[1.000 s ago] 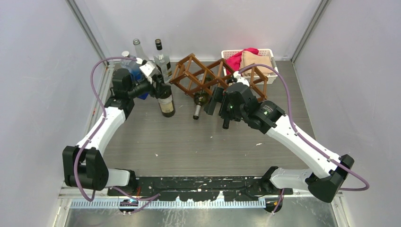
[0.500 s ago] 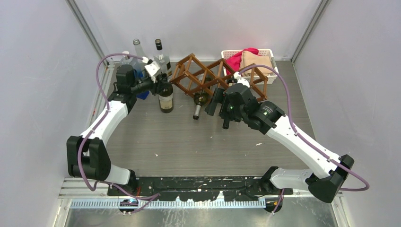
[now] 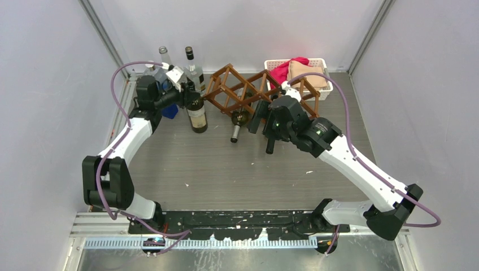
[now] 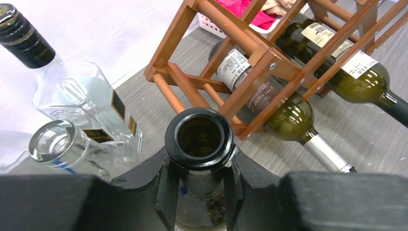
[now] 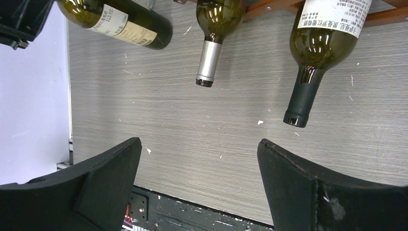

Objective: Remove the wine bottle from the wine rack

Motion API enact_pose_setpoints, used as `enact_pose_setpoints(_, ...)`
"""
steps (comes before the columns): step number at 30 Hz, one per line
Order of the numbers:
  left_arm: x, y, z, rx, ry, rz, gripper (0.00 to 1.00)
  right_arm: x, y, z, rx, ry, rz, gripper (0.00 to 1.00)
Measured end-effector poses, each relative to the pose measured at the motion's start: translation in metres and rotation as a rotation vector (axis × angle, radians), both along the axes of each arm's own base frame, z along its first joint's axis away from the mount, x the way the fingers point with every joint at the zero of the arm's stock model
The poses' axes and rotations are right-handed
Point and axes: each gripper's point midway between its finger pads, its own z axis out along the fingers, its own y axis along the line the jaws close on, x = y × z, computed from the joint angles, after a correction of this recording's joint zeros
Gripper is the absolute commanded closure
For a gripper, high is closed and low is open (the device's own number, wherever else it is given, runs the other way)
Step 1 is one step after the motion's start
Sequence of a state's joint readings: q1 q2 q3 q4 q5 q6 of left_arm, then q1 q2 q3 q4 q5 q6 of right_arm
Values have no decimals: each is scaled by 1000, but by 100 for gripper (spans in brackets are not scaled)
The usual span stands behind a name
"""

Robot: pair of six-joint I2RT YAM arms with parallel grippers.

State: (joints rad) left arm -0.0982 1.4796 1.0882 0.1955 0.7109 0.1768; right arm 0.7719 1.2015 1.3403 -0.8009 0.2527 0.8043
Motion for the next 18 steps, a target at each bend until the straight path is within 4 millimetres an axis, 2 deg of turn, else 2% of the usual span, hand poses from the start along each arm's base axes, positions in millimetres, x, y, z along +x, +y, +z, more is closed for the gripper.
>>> enact_pose_setpoints(3, 3, 4, 0, -12, 5, 22, 39, 4, 3, -9, -15, 19, -4, 4)
enact_pose_setpoints(5, 4, 5, 2, -16, -2, 28, 31, 8, 8, -18, -27, 35, -6, 4)
enact_pose_setpoints(9, 0, 5, -1, -18, 4, 30, 22, 22, 22, -46, -63, 79, -10, 6)
enact_pose_setpoints(11, -4, 6, -2, -11, 5, 29, 5, 31, 29, -61, -83, 94, -14, 7)
enact_pose_setpoints(12, -5, 6, -2, -7, 2, 27, 1, 34, 31, -68, -91, 100, -17, 8)
enact_pose_setpoints(18, -14, 9, 3, 0, 30, 32, 0, 63, 46, -104, -143, 93, -63, 13)
